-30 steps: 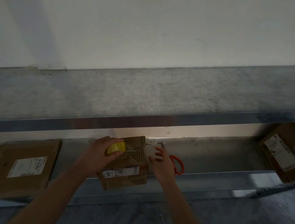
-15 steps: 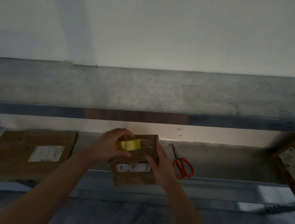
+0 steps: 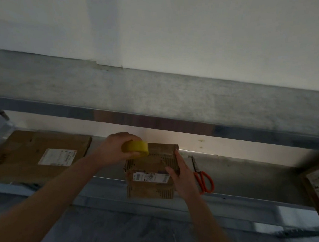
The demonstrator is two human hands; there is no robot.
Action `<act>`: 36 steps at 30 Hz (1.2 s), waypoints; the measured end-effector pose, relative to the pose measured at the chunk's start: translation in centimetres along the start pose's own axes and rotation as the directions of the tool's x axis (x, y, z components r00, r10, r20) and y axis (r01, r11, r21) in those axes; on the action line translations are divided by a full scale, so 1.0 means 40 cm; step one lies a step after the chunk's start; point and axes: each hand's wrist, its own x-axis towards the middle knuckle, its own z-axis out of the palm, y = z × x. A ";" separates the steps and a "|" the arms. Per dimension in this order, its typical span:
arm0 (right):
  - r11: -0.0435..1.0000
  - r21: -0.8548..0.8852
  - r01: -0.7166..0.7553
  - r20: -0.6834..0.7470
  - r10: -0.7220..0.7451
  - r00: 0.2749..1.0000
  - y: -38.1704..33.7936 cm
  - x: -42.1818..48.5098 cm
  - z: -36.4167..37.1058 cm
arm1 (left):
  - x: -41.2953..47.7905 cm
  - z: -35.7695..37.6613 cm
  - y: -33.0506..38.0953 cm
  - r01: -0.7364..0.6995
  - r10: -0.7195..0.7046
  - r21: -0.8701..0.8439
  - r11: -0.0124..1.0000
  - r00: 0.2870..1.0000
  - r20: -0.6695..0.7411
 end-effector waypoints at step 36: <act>0.992 0.113 -0.052 0.043 0.048 0.998 -0.014 -0.001 0.003 | -0.089 0.061 -0.279 0.381 -0.383 0.040 0.924 0.912 0.147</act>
